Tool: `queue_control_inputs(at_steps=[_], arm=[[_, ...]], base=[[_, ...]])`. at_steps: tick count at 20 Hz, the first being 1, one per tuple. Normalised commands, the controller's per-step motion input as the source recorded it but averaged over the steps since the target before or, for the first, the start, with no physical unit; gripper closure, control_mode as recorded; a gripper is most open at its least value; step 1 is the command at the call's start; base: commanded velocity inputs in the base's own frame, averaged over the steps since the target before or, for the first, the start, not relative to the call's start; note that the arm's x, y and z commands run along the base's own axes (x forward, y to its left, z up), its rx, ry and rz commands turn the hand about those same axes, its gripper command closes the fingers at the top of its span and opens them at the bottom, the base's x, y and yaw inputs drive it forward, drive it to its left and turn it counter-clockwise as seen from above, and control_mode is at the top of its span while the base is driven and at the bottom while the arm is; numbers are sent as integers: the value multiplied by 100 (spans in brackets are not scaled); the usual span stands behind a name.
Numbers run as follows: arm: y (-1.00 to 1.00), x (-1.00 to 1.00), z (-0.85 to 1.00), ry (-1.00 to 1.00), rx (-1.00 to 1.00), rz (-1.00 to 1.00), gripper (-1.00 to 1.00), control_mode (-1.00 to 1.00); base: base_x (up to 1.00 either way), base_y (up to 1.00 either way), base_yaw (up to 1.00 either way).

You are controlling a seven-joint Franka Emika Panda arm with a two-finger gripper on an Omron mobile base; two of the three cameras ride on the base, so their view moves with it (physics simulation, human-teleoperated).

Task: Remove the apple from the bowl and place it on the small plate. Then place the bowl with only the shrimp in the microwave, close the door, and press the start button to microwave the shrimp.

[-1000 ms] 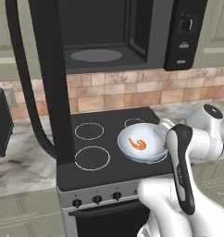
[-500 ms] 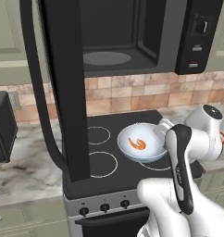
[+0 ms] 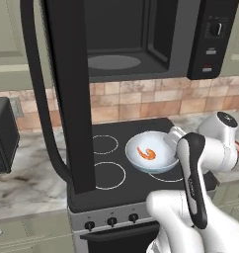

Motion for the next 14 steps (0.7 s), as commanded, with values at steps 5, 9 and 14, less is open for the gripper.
queue_control_inputs(at_steps=[5,9,14], arm=[[0,-3,27,0,7,0,100,-100],[25,-4,82,-1,5,-2,100,-100],[23,0,90,-9,0,-9,100,-100]], base=[[1,0,1],[0,0,0],[0,0,0]])
